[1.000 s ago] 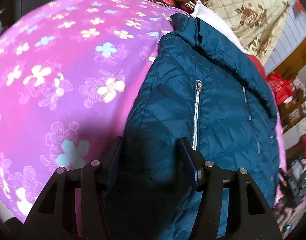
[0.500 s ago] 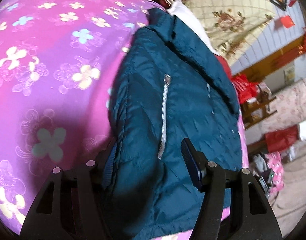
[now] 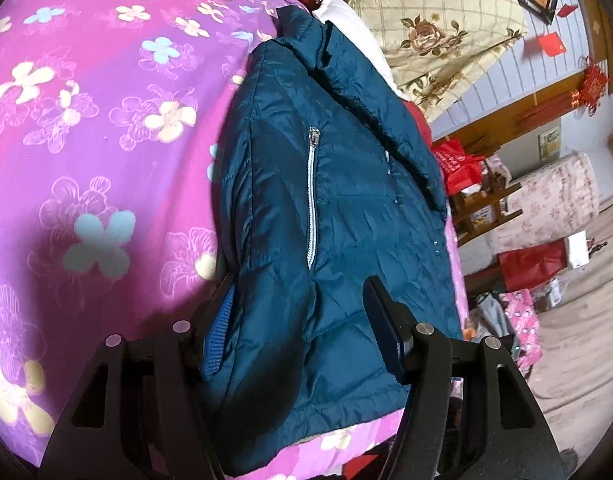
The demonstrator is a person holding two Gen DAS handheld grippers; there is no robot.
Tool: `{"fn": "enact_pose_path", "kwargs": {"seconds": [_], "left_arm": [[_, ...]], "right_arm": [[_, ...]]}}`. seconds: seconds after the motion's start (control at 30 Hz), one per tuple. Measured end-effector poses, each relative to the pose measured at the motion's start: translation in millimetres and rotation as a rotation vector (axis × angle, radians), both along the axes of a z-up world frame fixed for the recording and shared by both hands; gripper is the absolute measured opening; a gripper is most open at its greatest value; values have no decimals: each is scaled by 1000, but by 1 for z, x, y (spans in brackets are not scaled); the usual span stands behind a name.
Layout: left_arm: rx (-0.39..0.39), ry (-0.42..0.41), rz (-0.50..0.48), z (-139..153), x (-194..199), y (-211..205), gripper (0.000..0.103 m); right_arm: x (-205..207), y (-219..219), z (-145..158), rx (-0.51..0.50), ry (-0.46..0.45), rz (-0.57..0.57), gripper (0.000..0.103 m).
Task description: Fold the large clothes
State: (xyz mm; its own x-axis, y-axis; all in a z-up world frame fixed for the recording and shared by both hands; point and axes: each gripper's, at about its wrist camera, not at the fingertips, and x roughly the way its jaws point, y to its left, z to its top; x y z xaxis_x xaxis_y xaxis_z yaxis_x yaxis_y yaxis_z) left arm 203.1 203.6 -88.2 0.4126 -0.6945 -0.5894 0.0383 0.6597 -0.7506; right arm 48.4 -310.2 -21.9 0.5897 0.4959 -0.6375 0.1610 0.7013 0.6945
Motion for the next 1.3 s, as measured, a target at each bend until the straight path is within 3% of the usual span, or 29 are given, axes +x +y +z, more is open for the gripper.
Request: {"fn": "enact_pose_path", "kwargs": {"seconds": [0.23, 0.47, 0.77, 1.03, 1.1, 1.3], "left_arm": [[-93, 27, 18, -12, 1, 10, 61], [-55, -12, -42, -5, -5, -5, 61], [-111, -19, -79, -2, -16, -6, 61], [-173, -39, -77, 0, -27, 1, 71], [-143, -49, -83, 2, -31, -3, 75], [91, -120, -183, 12, -37, -48, 94]], "right_arm": [[-4, 8, 1, -37, -9, -35, 78], [-6, 10, 2, -69, -37, -82, 78], [-10, 8, 3, -79, -49, -205, 76], [-9, 15, 2, -90, -55, -117, 76], [-10, 18, 2, -108, -71, -83, 77], [-8, 24, 1, -125, -82, -46, 77]]}}
